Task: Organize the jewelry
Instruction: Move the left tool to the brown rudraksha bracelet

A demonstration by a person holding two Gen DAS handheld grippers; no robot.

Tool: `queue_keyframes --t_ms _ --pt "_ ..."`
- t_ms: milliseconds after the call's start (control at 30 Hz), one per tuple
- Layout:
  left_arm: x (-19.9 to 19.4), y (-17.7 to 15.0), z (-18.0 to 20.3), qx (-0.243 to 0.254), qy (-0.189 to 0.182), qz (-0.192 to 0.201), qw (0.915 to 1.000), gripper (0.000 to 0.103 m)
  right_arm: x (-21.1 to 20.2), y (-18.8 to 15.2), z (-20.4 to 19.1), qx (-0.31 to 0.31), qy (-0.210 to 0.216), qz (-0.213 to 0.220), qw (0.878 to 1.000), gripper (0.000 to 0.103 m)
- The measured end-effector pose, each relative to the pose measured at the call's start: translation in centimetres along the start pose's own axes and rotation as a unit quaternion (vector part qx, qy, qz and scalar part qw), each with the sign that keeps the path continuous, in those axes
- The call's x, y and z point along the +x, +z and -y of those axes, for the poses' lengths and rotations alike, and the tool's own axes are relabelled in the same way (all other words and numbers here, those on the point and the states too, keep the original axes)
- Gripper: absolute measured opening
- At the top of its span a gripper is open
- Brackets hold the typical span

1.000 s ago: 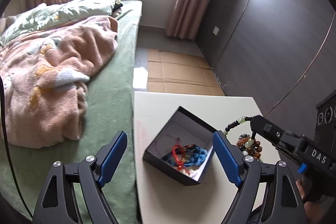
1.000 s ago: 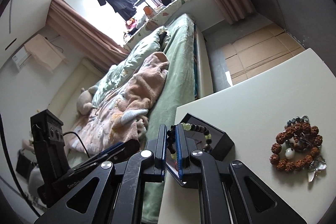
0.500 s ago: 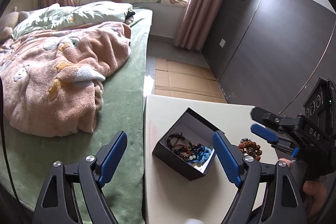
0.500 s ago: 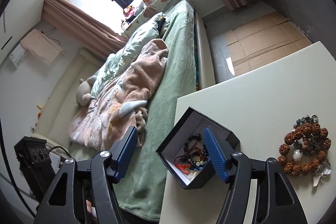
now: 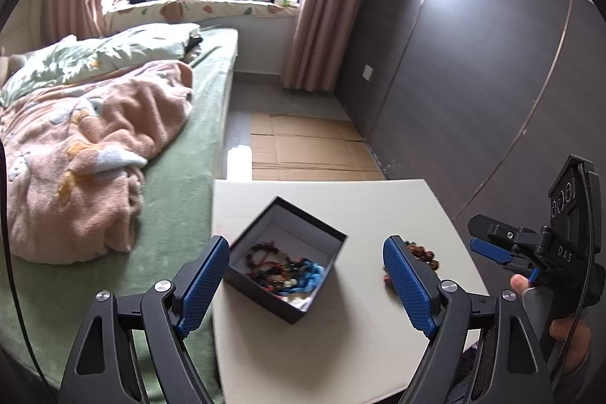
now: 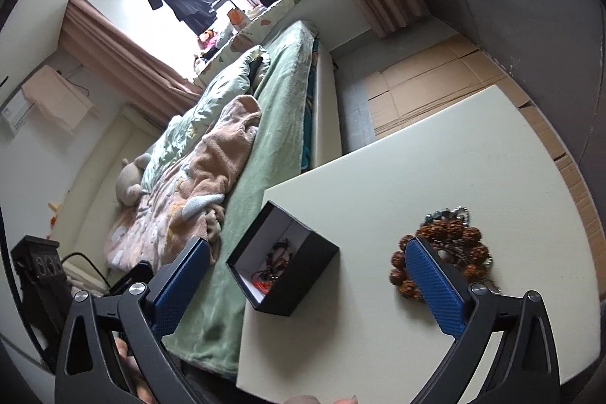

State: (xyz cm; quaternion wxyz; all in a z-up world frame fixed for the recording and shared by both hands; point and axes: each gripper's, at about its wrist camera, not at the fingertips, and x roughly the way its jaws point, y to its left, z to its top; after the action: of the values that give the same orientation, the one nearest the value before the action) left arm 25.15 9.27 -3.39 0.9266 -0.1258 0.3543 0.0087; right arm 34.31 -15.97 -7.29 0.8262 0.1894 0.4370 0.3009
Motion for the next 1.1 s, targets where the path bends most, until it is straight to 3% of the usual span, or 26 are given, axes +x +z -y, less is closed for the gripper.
queue_keyframes --t_ms 267,467,633,1100 --pt "2.2 -0.6 4.8 0.028 -0.027 -0.021 0.9990 0.084 -2.8 -0.8 4.2 0.026 -0.047 -0.003 0.999 0.103" --pt "4.5 -0.8 7.9 0.051 -0.026 -0.041 0.9975 0.082 -4.4 -1.2 6.6 0.050 -0.045 0.003 0.998 0.103" --pt "7.3 -1.3 10.1 0.066 -0.029 -0.078 0.9943 0.065 -4.7 -1.7 8.1 0.066 -0.043 -0.005 0.997 0.103" --pt "15.0 -3.5 12.9 0.082 0.000 -0.169 0.9822 0.044 -5.0 -2.0 12.0 0.123 -0.073 -0.022 0.989 0.101"
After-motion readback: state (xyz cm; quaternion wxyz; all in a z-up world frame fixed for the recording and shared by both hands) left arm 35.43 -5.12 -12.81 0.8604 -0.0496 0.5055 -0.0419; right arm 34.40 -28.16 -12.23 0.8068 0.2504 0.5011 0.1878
